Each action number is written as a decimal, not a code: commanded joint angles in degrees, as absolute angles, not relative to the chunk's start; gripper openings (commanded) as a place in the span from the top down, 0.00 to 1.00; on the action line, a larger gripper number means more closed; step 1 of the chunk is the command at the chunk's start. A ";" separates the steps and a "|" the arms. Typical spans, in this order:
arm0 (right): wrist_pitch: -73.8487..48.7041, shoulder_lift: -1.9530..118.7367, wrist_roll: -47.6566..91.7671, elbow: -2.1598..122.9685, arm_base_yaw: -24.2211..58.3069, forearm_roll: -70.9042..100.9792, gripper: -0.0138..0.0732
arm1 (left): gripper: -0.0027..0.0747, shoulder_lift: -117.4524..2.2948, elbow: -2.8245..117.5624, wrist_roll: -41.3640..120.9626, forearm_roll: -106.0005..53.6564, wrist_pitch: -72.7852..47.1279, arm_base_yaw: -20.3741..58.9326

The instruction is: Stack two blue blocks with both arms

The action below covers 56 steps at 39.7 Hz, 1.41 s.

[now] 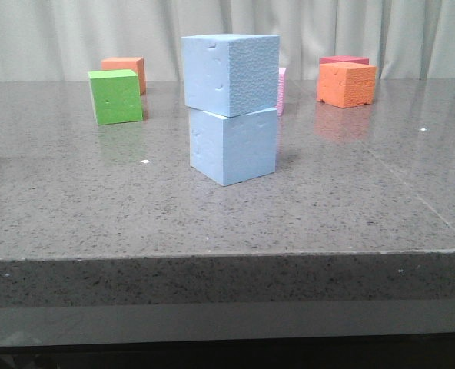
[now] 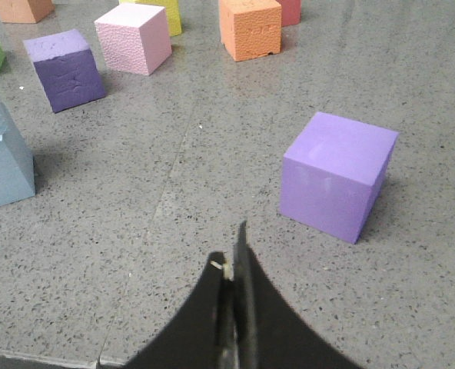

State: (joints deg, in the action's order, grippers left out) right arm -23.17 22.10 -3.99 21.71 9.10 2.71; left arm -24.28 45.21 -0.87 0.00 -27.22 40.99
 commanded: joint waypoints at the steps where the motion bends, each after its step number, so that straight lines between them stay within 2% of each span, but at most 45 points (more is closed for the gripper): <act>1: -18.41 22.30 -3.85 23.13 8.76 2.09 0.88 | 0.99 -22.60 46.30 -1.31 -0.53 -20.72 41.43; 29: -18.41 22.30 -3.85 23.13 8.76 2.09 0.88 | 0.99 -22.05 46.30 -1.31 0.43 -21.72 41.43; 36: -18.41 22.30 -3.85 23.13 8.76 2.09 0.88 | 0.99 -21.07 43.24 -1.31 2.93 -21.45 41.16; 42: -18.41 22.30 -3.85 23.13 8.76 2.09 0.88 | 0.99 -15.99 34.17 -1.21 2.85 -19.37 35.67; 56: -18.41 22.30 -3.85 23.13 8.76 2.09 0.88 | 0.99 0.73 14.16 -1.21 1.22 -12.08 17.02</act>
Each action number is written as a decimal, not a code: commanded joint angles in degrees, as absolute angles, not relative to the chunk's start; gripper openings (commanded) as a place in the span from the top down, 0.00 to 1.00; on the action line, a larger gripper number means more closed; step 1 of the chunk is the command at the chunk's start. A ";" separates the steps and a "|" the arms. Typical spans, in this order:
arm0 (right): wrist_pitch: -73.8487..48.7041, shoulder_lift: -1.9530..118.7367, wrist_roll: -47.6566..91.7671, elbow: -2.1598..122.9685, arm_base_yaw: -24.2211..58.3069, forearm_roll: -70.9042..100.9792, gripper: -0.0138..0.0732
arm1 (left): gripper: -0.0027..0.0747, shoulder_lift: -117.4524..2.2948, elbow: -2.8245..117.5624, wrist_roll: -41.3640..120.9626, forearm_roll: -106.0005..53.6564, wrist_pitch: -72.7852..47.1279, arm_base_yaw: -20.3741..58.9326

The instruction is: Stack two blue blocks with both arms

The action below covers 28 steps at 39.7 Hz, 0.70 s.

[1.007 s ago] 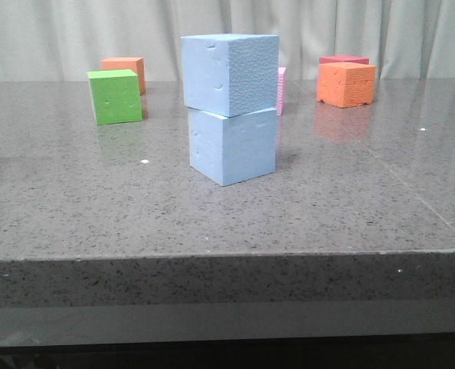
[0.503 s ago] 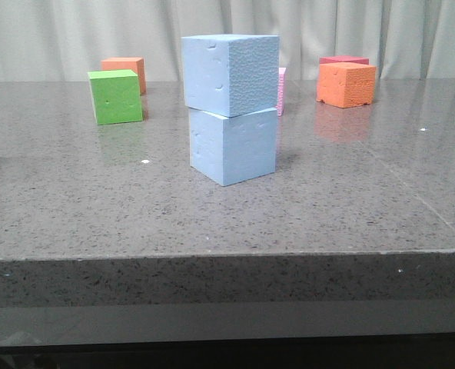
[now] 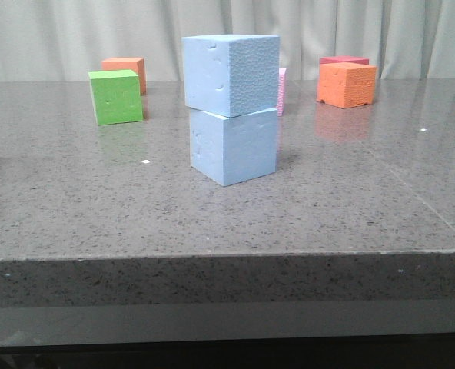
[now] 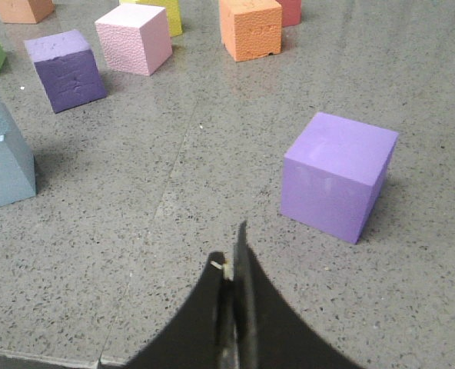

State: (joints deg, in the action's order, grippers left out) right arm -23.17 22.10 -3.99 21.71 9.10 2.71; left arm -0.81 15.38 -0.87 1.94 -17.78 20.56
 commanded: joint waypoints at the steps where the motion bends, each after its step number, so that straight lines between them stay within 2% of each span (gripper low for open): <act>1: -18.41 22.30 -3.85 23.13 8.76 2.09 0.88 | 0.99 1.48 13.15 -1.21 1.23 -11.98 15.86; 13: -18.93 22.30 -3.85 23.13 8.76 2.09 0.88 | 0.99 1.25 5.50 -1.21 -3.10 -6.57 1.18; 22: -18.93 22.30 -3.85 23.13 8.76 2.09 0.88 | 0.99 1.25 -0.60 -1.21 -4.75 0.68 -2.57; 28: -18.97 22.30 -3.85 23.13 8.76 2.09 0.88 | 0.99 1.25 -0.47 -1.21 -4.75 -0.47 -2.55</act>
